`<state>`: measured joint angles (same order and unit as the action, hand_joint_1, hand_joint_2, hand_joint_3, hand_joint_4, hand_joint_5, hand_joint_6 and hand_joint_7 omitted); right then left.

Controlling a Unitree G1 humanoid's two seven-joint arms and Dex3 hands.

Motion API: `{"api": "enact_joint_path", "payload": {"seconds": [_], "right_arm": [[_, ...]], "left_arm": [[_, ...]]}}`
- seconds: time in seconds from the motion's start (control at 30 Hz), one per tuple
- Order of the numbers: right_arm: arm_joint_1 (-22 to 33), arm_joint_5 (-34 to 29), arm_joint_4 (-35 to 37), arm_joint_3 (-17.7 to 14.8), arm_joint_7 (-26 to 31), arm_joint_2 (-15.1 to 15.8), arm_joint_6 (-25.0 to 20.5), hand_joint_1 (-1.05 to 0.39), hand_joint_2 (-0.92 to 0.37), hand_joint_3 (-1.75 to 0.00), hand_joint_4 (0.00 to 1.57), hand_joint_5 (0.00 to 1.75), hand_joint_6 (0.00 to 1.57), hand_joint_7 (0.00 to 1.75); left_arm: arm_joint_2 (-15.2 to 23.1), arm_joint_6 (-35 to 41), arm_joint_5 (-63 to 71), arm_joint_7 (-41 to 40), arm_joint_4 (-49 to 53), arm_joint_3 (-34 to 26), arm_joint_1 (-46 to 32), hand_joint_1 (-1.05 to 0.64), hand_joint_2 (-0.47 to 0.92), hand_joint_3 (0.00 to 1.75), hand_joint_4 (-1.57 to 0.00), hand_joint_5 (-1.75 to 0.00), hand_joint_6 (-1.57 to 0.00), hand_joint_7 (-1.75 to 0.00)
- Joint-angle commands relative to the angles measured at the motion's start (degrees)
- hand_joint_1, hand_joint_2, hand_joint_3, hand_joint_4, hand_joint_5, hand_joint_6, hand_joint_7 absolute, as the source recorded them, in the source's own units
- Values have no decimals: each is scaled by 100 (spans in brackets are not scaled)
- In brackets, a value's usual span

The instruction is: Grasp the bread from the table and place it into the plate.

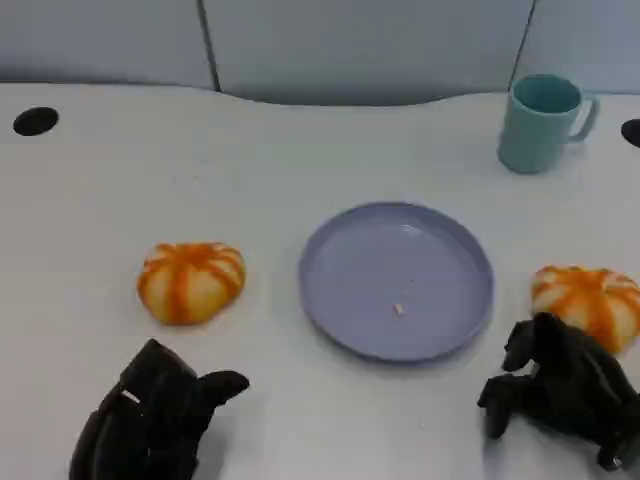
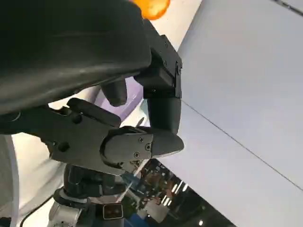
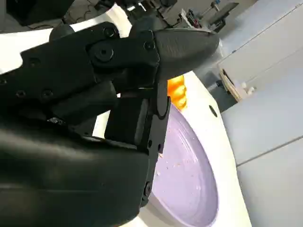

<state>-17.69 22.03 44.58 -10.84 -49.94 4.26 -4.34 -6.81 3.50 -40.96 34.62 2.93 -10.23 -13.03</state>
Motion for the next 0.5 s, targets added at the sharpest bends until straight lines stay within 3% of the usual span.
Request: {"api": "enact_joint_path", "payload": {"seconds": [0.03, 0.5], "right_arm": [[52, 13, -18, -32, 70, 84, -101, -52, -92, -29, 157, 72, 157, 42], [28, -5, 38, -18, -6, 96, -28, -51, -92, -32, 157, 72, 157, 41]], "left_arm": [[53, -25, 4, 60, 6, -46, 9, -48, 92, 43, -85, -175, -61, -161], [70, -18, -28, 120, 55, -63, 34, -47, 92, 42, -84, -175, -60, -161]]}}
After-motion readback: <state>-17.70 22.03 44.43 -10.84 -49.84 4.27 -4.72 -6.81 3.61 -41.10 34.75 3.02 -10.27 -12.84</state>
